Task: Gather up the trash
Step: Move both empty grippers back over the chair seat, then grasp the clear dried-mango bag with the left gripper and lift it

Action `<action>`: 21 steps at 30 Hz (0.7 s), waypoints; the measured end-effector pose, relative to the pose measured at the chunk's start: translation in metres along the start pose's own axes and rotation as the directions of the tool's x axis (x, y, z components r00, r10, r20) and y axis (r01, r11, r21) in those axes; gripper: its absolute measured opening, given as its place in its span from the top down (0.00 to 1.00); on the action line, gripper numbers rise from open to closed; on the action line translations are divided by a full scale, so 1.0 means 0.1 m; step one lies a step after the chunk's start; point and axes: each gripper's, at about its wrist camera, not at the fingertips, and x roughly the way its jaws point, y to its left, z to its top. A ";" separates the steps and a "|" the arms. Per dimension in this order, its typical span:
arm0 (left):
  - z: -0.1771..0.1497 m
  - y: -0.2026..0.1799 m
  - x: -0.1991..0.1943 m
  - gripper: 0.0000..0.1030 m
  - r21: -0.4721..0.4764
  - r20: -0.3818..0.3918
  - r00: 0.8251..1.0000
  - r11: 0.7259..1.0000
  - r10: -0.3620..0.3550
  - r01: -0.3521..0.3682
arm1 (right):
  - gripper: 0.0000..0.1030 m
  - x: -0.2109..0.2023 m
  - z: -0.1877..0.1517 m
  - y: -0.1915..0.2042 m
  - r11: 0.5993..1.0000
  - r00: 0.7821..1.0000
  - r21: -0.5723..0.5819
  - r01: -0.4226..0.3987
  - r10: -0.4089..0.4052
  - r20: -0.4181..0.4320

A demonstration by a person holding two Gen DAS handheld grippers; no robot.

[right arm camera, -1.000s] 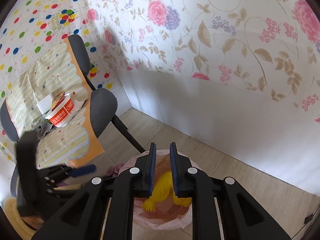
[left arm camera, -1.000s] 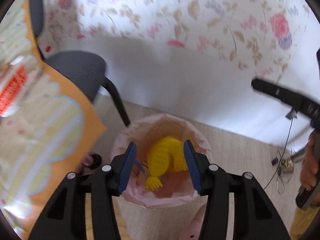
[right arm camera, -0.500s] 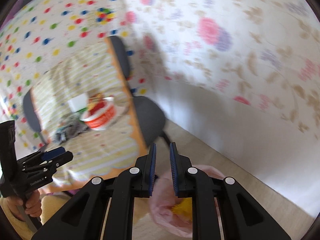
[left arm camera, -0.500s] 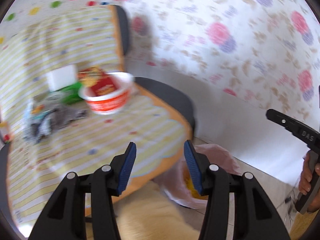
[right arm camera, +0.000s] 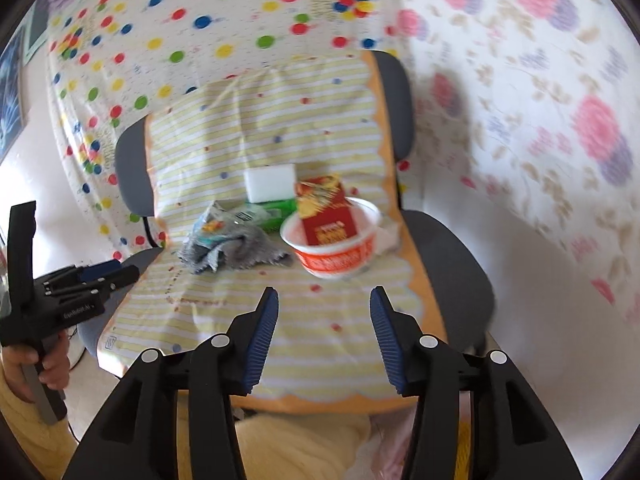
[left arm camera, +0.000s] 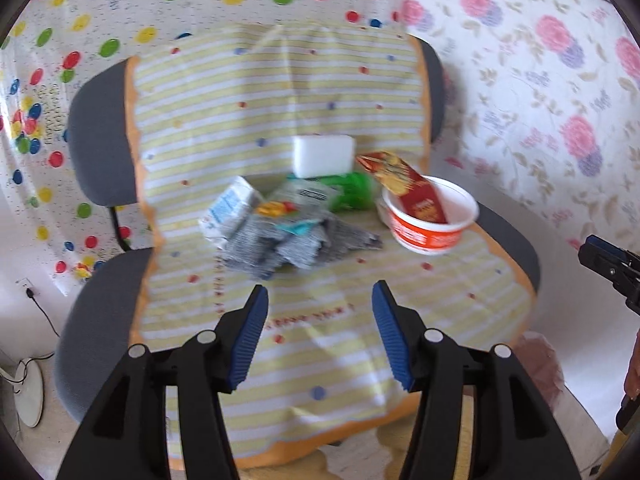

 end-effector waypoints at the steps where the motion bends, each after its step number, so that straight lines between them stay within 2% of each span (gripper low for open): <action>1: 0.03 0.07 0.01 0.43 0.000 0.006 1.000 1.000 0.012 -0.012 | 0.50 0.04 0.04 0.01 1.000 1.000 -0.003 -0.010 0.010 -0.001; 5: 0.18 0.20 0.23 0.41 0.053 0.023 0.998 0.997 0.058 -0.059 | 0.48 0.11 0.19 -0.07 1.000 1.000 -0.010 -0.025 0.025 -0.006; 11: 0.38 0.02 0.80 0.41 0.156 0.005 0.997 0.985 0.074 -0.074 | 0.48 0.24 0.30 -0.34 0.999 0.999 0.006 -0.044 0.044 -0.027; 16: 0.56 -0.16 1.31 0.41 0.233 -0.042 0.996 0.970 0.073 -0.061 | 0.48 0.33 0.32 -0.60 0.998 0.997 0.039 -0.052 0.054 -0.047; 21: 0.61 -0.19 1.80 0.41 0.298 -0.142 0.986 0.953 0.093 -0.047 | 0.48 0.41 0.30 -0.84 0.997 0.997 0.059 -0.046 0.049 -0.061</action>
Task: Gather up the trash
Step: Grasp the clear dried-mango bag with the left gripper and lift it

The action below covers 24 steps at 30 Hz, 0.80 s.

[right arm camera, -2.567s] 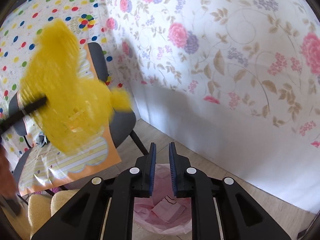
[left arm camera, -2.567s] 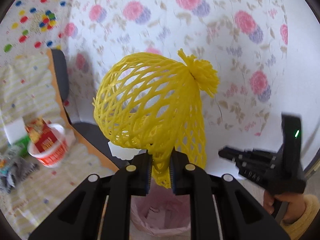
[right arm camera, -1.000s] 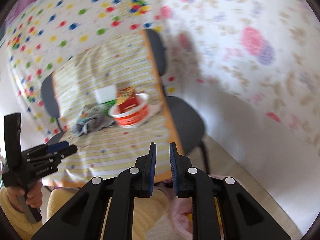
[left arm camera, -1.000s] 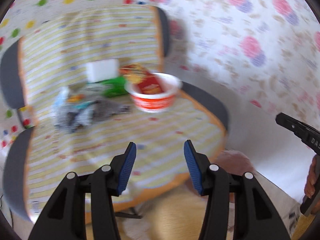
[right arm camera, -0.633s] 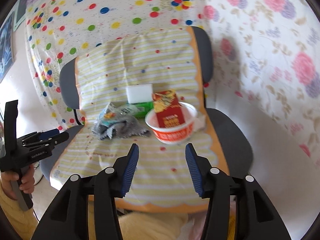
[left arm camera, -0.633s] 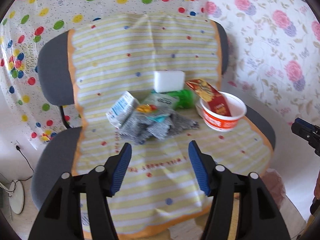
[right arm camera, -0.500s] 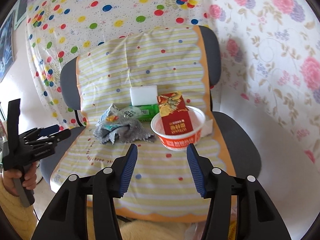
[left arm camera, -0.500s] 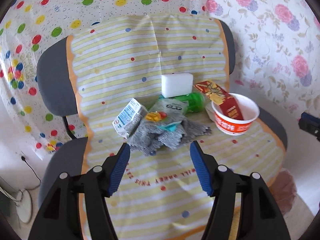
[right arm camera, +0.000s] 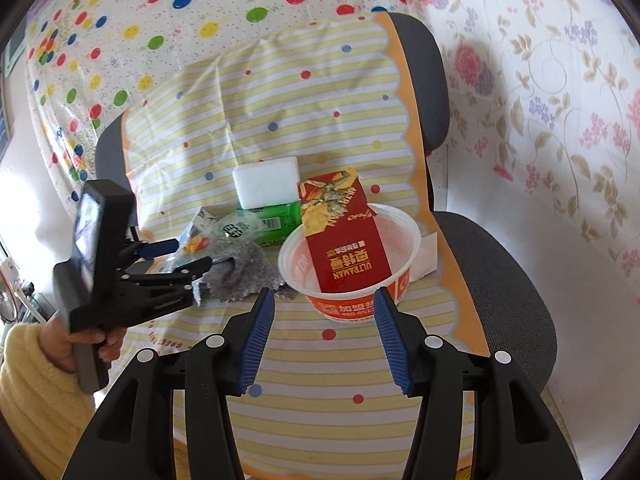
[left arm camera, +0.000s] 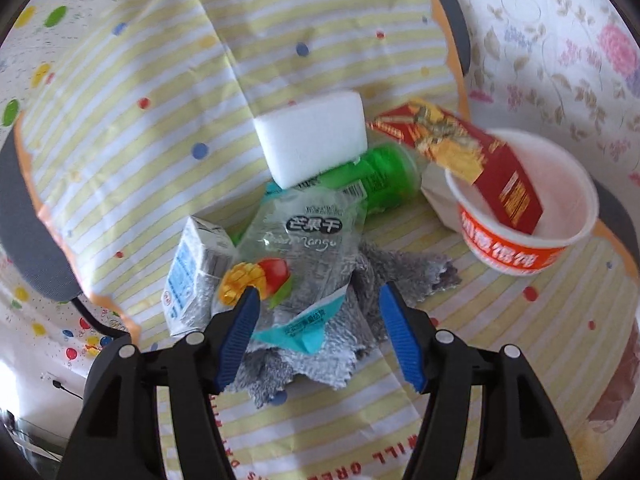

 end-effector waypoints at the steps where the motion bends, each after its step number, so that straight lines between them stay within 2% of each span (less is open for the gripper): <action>1: -0.01 0.00 0.08 0.41 0.023 -0.026 1.000 1.000 -0.002 0.002 | 0.48 0.04 0.00 -0.02 1.000 1.000 0.001 0.001 -0.001 -0.005; 3: -0.03 0.01 0.18 0.41 0.039 -0.049 0.999 0.999 0.016 -0.014 | 0.48 0.04 -0.01 -0.08 1.000 1.000 0.002 0.007 -0.007 -0.010; 6: -0.05 0.11 0.21 0.44 0.002 -0.055 0.998 1.000 0.000 0.000 | 0.48 0.05 -0.04 -0.15 1.000 1.000 0.012 0.009 -0.009 -0.015; 7: -0.05 0.14 0.21 0.50 -0.015 -0.054 0.999 1.000 -0.003 0.003 | 0.48 0.07 -0.05 -0.15 1.000 1.000 0.015 0.007 -0.006 -0.017; 9: -0.04 0.24 0.18 0.55 -0.063 -0.050 0.999 0.998 -0.018 0.015 | 0.48 0.07 -0.06 -0.14 1.000 1.000 0.017 0.007 -0.007 -0.020; 14: -0.01 0.47 0.00 0.79 -0.152 0.001 0.999 0.988 -0.042 0.042 | 0.48 0.00 -0.08 -0.09 1.000 1.000 0.005 0.014 -0.014 -0.015; 18: -0.02 0.68 -0.27 0.84 -0.225 0.084 0.993 0.969 -0.085 0.102 | 0.48 -0.07 -0.10 -0.07 1.000 1.000 -0.001 0.013 -0.013 -0.011; 19: -0.04 0.72 -0.32 0.87 -0.237 0.095 0.991 0.965 -0.096 0.117 | 0.48 -0.08 -0.10 -0.05 1.000 1.000 -0.001 0.013 -0.013 -0.010; 22: -0.07 0.80 -0.42 0.96 -0.247 0.099 0.992 0.964 -0.073 0.096 | 0.48 -0.10 -0.12 0.00 1.000 1.000 -0.002 0.012 -0.012 -0.009; 24: -0.09 0.81 -0.45 0.97 -0.253 0.100 0.994 0.965 -0.051 0.075 | 0.48 -0.11 -0.12 0.04 1.000 1.000 -0.006 0.012 -0.012 -0.007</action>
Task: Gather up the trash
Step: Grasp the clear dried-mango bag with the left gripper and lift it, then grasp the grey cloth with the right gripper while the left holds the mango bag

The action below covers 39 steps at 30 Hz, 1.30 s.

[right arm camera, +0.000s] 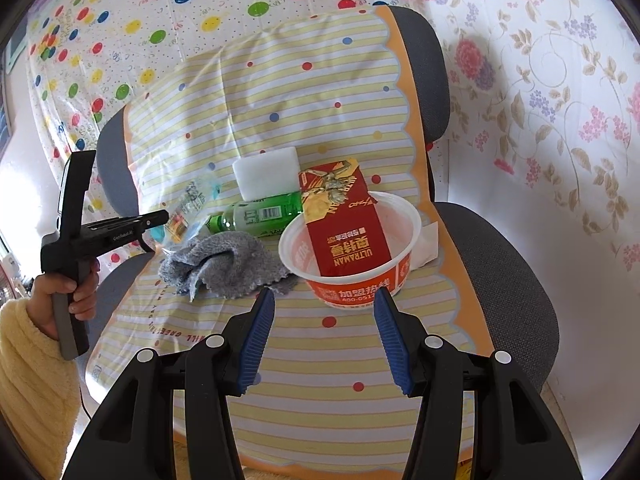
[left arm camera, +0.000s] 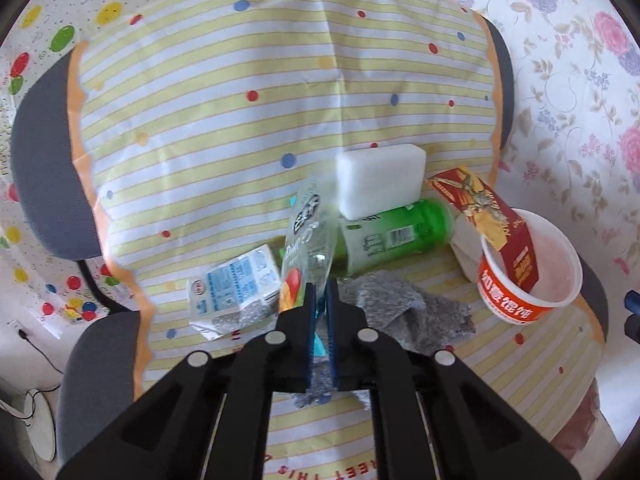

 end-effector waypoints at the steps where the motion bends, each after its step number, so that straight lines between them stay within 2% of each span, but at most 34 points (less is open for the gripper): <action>1: -0.01 0.02 -0.03 0.98 -0.010 0.007 1.000 1.000 -0.004 0.004 | 0.48 -0.01 0.00 0.02 1.000 1.000 -0.005 0.002 -0.002 0.004; 5: -0.03 0.11 -0.36 0.98 -0.053 0.085 0.996 0.998 -0.023 0.027 | 0.48 -0.10 0.03 0.08 1.000 1.000 -0.022 0.018 -0.017 0.021; 10: -0.06 0.19 -0.92 0.98 -0.085 0.192 0.980 0.994 -0.051 0.069 | 0.48 -0.13 0.06 0.19 0.999 1.000 -0.035 0.003 -0.002 0.030; 14: -0.26 0.20 -1.09 0.98 -0.099 0.167 0.984 0.993 -0.054 0.072 | 0.40 -0.06 0.09 0.40 0.997 1.000 -0.070 -0.013 0.014 0.018; 18: -0.57 0.26 -1.06 0.98 -0.125 0.140 0.987 0.988 -0.073 0.091 | 0.40 0.16 0.13 0.71 0.991 0.999 -0.122 -0.053 0.052 -0.005; 24: -0.92 0.44 -0.91 0.98 -0.200 0.108 0.991 0.974 -0.082 0.103 | 0.40 0.71 0.22 1.13 0.982 0.994 -0.154 -0.111 0.105 -0.041; 26: -0.96 0.52 -0.85 0.98 -0.226 0.104 0.990 0.967 -0.095 0.117 | 0.40 0.92 0.24 1.23 0.981 0.994 -0.162 -0.104 0.097 -0.050; 30: -0.97 0.60 -0.72 0.98 -0.240 0.093 0.992 0.965 -0.082 0.102 | 0.38 1.39 0.30 1.38 0.981 0.994 -0.173 -0.084 0.070 -0.084; 36: -0.96 0.67 -0.57 0.97 -0.264 0.089 0.991 0.957 -0.096 0.117 | 0.35 2.01 0.43 1.39 0.991 0.991 -0.131 -0.038 0.021 -0.132; 39: -0.98 0.68 -0.53 0.97 -0.268 0.081 0.991 0.956 -0.102 0.120 | 0.35 2.25 0.41 1.35 0.992 0.977 -0.112 -0.055 0.030 -0.213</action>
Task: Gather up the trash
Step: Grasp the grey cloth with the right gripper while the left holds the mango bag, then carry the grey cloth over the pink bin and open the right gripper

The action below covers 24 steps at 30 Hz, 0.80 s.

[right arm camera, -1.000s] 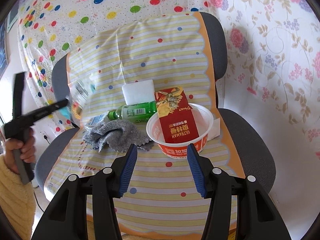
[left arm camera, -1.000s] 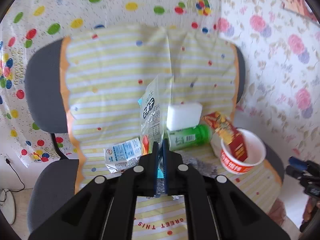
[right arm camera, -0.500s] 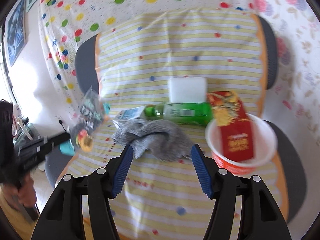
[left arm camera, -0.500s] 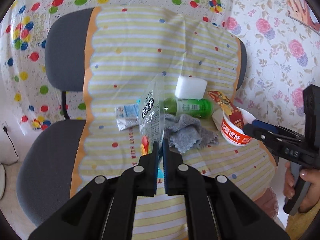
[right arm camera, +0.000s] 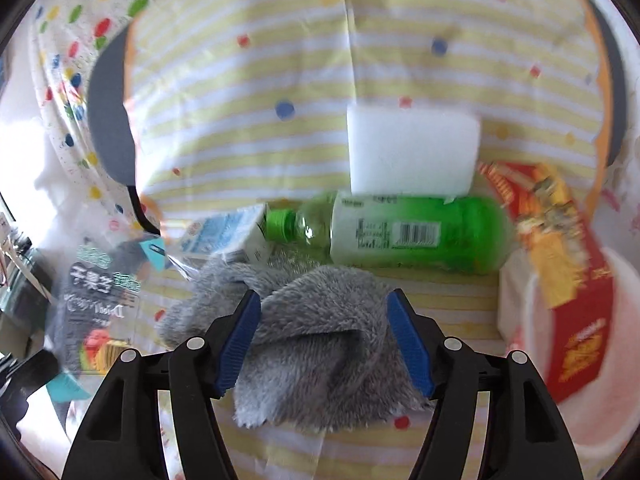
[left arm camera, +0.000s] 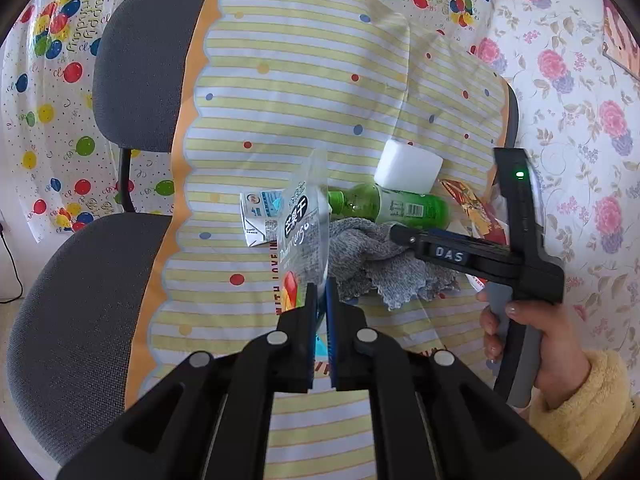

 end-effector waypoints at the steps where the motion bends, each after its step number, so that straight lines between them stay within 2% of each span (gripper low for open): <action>1: 0.00 0.01 0.01 0.97 0.002 -0.002 1.000 1.000 -0.001 0.001 | 0.35 0.07 -0.02 0.00 1.000 1.000 0.000 -0.015 0.015 -0.022; 3: -0.01 0.02 0.02 0.97 -0.005 -0.009 1.000 1.000 -0.004 0.004 | 0.38 0.11 -0.05 -0.01 0.999 0.998 0.001 -0.037 0.037 -0.052; 5: -0.02 0.04 0.03 0.97 -0.012 -0.015 1.000 1.000 -0.003 0.003 | 0.64 0.09 -0.06 0.00 0.999 0.997 0.003 -0.038 0.038 -0.067; 6: -0.02 0.05 0.02 0.97 -0.015 -0.019 1.000 1.000 0.000 -0.001 | 0.72 0.03 -0.06 0.01 0.999 0.998 0.006 -0.038 0.038 -0.052; 7: -0.02 0.05 0.02 0.97 -0.018 -0.021 1.000 1.000 0.002 -0.002 | 0.85 -0.03 -0.04 0.02 0.999 0.998 0.006 -0.045 0.045 -0.037; 8: -0.02 0.05 0.01 0.97 -0.024 -0.021 1.000 1.000 0.002 -0.002 | 0.87 -0.10 -0.02 0.04 0.999 0.999 0.004 -0.045 0.045 -0.020; 12: 0.07 0.03 -0.12 0.97 -0.033 0.001 1.000 0.999 0.018 -0.018 | 0.91 -0.64 0.20 0.17 0.997 0.992 -0.034 -0.063 0.066 0.111; 17: 0.26 -0.13 -0.53 0.97 0.009 0.092 0.995 1.000 0.028 -0.029 | 0.91 -1.57 0.44 0.28 0.996 0.957 -0.058 -0.068 0.081 0.280; 22: 0.32 -0.41 -0.88 0.97 0.066 0.154 0.988 0.998 0.000 -0.010 | 0.91 -2.24 0.25 0.30 0.997 0.933 -0.064 -0.032 0.053 0.357; 23: 0.31 -0.48 -0.93 0.97 0.077 0.159 0.987 0.997 -0.012 0.000 | 0.91 -2.31 0.16 0.29 0.997 0.913 -0.056 -0.055 0.073 0.402; 24: 0.28 -0.54 -0.95 0.97 0.086 0.158 0.987 0.996 -0.023 0.009 | 0.91 -2.35 0.07 0.27 0.997 0.915 -0.051 -0.058 0.073 0.398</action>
